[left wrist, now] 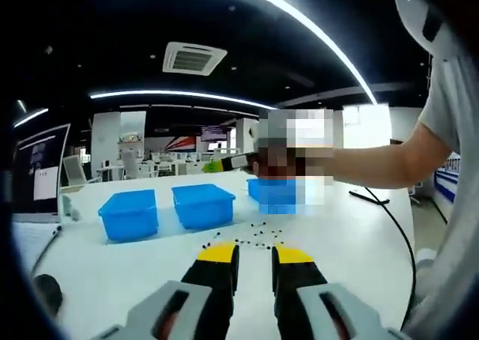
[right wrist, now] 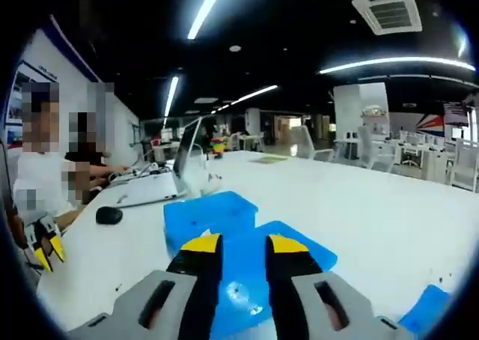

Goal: Pick up the resistors one by one and place each resistor into its matching bin, sorting the parts by color and model until every resistor is separated into the correct bin for its type

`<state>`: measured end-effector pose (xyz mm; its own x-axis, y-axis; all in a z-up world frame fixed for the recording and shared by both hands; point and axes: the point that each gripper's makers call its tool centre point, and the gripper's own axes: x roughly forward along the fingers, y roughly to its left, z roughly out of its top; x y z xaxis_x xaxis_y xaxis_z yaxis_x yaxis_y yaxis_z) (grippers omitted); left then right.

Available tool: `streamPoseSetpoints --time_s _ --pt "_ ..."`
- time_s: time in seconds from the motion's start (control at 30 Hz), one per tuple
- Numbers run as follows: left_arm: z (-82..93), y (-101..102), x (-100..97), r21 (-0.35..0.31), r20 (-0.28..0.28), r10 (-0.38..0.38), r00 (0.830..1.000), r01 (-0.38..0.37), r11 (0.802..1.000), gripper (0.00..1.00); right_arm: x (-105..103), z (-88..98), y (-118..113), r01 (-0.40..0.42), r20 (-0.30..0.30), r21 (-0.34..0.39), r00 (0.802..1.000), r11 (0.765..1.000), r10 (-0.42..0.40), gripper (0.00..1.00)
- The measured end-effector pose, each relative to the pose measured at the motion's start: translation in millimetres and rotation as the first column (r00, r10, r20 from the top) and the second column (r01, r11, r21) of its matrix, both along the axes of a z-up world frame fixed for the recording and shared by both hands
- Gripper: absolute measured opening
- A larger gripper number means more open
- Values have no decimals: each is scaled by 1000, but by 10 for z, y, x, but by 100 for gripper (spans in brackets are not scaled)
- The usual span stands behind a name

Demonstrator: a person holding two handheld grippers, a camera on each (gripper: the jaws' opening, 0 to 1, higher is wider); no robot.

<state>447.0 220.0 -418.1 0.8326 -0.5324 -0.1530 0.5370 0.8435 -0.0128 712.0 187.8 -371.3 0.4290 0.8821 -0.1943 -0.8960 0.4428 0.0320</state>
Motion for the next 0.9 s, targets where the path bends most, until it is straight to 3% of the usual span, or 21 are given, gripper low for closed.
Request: streamPoseSetpoints --time_s 0.1,0.3,0.5,0.63,0.73,0.77,0.83,0.87,0.9 --pt "20 -13 5 0 4 1 1000 -1 1000 20 -28 54 -13 -21 13 -4 1000 1000 21 23" --pt "64 -95 0 5 12 -6 1000 6 1000 20 -188 130 -65 -88 53 -82 994 993 92 20" --pt "58 -206 -45 13 14 -25 1000 25 1000 20 -647 101 -249 -195 91 -266 970 944 226 19" --pt "40 -250 -70 14 8 -34 999 34 999 20 -936 -28 -357 -261 69 -396 948 880 312 18" --pt "46 -267 -77 14 12 -36 999 36 999 20 -1089 -171 -438 -298 10 -491 938 819 347 16" --pt "48 -272 -77 11 13 -35 999 35 999 20 -1201 -258 -477 -316 -28 -538 933 782 358 15" --pt "42 -280 -77 7 12 -34 999 34 999 20 -1272 -337 -502 -341 -60 -581 924 739 379 13" --pt "38 -284 -78 7 11 -35 999 35 999 20 -1350 -418 -521 -371 -105 -612 913 698 393 12" --pt "30 -287 -82 9 10 -37 999 37 999 20 -1391 -482 -541 -395 -147 -626 907 672 395 11"
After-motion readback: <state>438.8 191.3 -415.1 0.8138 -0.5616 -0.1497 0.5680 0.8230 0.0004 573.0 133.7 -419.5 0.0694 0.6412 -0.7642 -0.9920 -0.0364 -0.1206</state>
